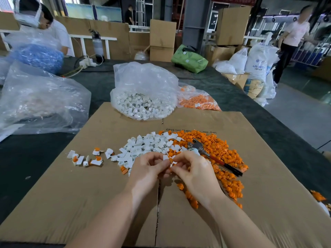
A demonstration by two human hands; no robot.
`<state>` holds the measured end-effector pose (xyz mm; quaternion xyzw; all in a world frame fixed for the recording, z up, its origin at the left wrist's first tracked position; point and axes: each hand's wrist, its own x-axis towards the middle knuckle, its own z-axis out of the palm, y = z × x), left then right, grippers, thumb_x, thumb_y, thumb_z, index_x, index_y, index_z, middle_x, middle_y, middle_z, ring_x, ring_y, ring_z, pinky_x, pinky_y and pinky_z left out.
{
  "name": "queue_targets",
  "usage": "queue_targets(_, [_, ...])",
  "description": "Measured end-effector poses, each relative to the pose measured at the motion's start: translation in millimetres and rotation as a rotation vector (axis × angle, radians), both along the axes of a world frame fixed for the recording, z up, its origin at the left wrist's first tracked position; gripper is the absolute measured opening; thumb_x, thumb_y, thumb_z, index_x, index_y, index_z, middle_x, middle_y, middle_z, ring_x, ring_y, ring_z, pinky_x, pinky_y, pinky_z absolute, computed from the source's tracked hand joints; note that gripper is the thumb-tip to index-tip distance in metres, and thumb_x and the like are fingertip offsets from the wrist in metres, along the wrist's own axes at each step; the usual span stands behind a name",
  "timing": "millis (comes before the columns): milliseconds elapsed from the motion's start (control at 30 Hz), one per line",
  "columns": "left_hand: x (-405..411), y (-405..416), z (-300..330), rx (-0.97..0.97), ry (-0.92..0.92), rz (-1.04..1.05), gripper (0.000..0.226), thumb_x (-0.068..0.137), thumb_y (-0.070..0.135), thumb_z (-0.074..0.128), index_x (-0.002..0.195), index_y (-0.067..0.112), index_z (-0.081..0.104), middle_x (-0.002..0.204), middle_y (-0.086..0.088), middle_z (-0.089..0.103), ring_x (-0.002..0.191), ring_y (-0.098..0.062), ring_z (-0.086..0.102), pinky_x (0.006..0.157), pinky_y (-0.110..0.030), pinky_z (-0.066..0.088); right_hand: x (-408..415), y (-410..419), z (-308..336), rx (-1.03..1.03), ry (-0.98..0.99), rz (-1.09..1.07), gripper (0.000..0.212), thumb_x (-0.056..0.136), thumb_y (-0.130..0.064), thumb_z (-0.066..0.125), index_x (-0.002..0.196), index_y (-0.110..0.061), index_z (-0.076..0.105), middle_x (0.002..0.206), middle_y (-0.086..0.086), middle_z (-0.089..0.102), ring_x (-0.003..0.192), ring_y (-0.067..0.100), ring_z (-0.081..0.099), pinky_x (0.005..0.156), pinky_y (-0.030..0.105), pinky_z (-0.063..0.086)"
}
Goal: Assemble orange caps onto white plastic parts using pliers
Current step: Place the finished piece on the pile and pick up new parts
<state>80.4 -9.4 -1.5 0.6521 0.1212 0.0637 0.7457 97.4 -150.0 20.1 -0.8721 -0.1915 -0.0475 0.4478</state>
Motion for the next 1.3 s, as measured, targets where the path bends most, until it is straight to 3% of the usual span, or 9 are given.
queue_targets(233, [-3, 1, 2, 0.031, -0.003, -0.030, 0.005, 0.085, 0.005, 0.067, 0.088, 0.002, 0.064, 0.064, -0.010, 0.065, 0.060, -0.018, 0.063, 0.065, -0.036, 0.058, 1, -1, 4, 0.039, -0.054, 0.040, 0.028, 0.082, -0.011, 0.071, 0.107, -0.022, 0.068, 0.085, -0.014, 0.056, 0.079, 0.002, 0.053, 0.070, 0.013, 0.045])
queue_targets(400, [-3, 0, 3, 0.017, 0.000, -0.037, 0.011, 0.085, 0.006, 0.066, 0.093, -0.001, 0.064, 0.065, -0.012, 0.065, 0.060, -0.018, 0.064, 0.068, -0.042, 0.059, 1, -1, 4, 0.038, -0.106, 0.075, 0.023, 0.083, -0.006, 0.069, 0.101, -0.020, 0.071, 0.087, -0.011, 0.058, 0.080, 0.003, 0.055, 0.071, 0.014, 0.046])
queue_targets(533, [-3, -2, 3, -0.013, -0.005, -0.030, 0.008, 0.085, 0.004, 0.065, 0.090, -0.002, 0.064, 0.062, -0.011, 0.064, 0.057, -0.017, 0.063, 0.054, -0.028, 0.056, 1, 0, 1, 0.068, -0.127, 0.047, 0.021, 0.081, -0.006, 0.071, 0.099, -0.018, 0.072, 0.085, -0.010, 0.058, 0.079, 0.005, 0.056, 0.070, 0.016, 0.047])
queue_targets(767, [-3, -7, 2, -0.083, -0.011, -0.009, 0.007, 0.084, 0.001, 0.066, 0.089, -0.001, 0.063, 0.059, -0.010, 0.062, 0.053, -0.017, 0.061, 0.049, -0.025, 0.053, 0, 0, -3, 0.109, -0.105, 0.020, 0.019, 0.082, -0.005, 0.070, 0.095, -0.018, 0.071, 0.084, -0.012, 0.058, 0.079, 0.007, 0.057, 0.070, 0.028, 0.052])
queue_targets(933, [-3, -12, 5, -0.150, 0.014, 0.034, 0.011, 0.083, -0.001, 0.067, 0.092, -0.003, 0.062, 0.062, -0.016, 0.059, 0.052, -0.019, 0.057, 0.049, -0.028, 0.053, 0, -3, -6, 0.060, -0.137, 0.002, 0.025, 0.081, -0.007, 0.071, 0.102, -0.021, 0.070, 0.085, -0.016, 0.057, 0.080, 0.001, 0.054, 0.069, 0.011, 0.044])
queue_targets(1033, [1, -8, 6, -0.083, 0.027, 0.042, 0.011, 0.082, 0.002, 0.069, 0.090, -0.001, 0.062, 0.060, -0.012, 0.061, 0.050, -0.017, 0.059, 0.057, -0.037, 0.057, 5, -14, -5, -0.038, -0.185, -0.131, 0.030, 0.084, -0.016, 0.069, 0.114, -0.020, 0.065, 0.099, -0.014, 0.058, 0.095, 0.002, 0.054, 0.084, 0.015, 0.042])
queue_targets(1100, [2, -5, 7, -0.033, 0.030, 0.044, 0.009, 0.081, 0.004, 0.070, 0.087, 0.003, 0.064, 0.063, -0.011, 0.064, 0.052, -0.015, 0.062, 0.058, -0.031, 0.058, 11, -27, -3, -0.193, -0.166, -0.305, 0.034, 0.089, -0.025, 0.061, 0.122, -0.017, 0.058, 0.115, -0.003, 0.057, 0.112, 0.015, 0.050, 0.094, 0.025, 0.036])
queue_targets(1200, [3, -3, 6, -0.028, 0.036, 0.061, 0.008, 0.081, 0.004, 0.070, 0.087, 0.006, 0.065, 0.063, -0.007, 0.068, 0.059, -0.015, 0.066, 0.054, -0.020, 0.053, 23, -43, 1, -0.589, 0.094, -0.489, 0.053, 0.091, -0.054, 0.044, 0.129, -0.017, 0.047, 0.131, 0.007, 0.050, 0.123, 0.028, 0.041, 0.103, 0.040, 0.029])
queue_targets(1300, [5, -3, 6, -0.074, 0.050, 0.070, 0.012, 0.080, 0.003, 0.071, 0.090, 0.004, 0.065, 0.064, -0.006, 0.069, 0.070, -0.021, 0.069, 0.058, -0.023, 0.055, 33, -50, 1, -0.771, 0.318, -0.425, 0.064, 0.085, -0.065, 0.042, 0.130, -0.018, 0.043, 0.137, 0.007, 0.044, 0.129, 0.030, 0.036, 0.110, 0.050, 0.020])
